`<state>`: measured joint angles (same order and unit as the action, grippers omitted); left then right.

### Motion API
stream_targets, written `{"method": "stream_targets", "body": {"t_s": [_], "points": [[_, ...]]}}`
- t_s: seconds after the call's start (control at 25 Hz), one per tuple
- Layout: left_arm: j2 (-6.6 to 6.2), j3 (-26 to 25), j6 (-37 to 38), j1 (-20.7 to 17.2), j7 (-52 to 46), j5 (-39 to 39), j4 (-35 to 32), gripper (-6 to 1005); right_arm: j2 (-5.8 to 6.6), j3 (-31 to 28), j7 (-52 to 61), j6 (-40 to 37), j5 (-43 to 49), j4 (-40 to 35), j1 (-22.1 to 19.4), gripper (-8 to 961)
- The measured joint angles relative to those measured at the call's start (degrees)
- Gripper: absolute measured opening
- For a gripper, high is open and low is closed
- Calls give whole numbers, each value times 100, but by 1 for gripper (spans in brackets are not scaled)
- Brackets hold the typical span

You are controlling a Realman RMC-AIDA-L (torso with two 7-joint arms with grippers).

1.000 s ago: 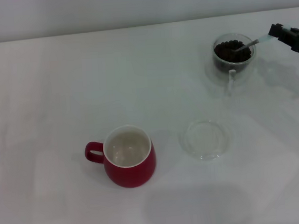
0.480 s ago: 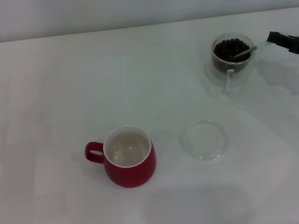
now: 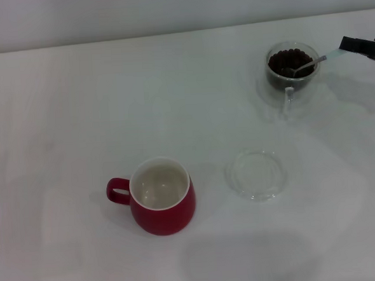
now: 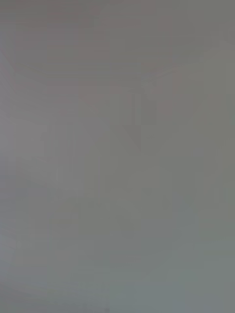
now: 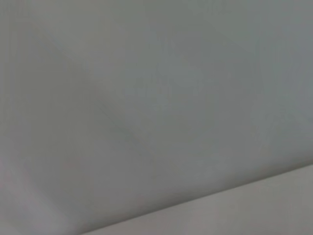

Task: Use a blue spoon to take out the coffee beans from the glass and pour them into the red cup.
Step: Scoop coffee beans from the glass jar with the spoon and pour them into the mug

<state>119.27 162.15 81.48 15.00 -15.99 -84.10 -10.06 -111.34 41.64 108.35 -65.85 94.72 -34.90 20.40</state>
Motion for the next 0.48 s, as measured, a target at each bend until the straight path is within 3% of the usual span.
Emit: {"method": "stream_targets", "body": {"t_s": [0.48], "points": [[0, 1, 21, 49, 0, -19, 57, 785, 130, 0, 574, -50, 182, 33, 71, 153]]}}
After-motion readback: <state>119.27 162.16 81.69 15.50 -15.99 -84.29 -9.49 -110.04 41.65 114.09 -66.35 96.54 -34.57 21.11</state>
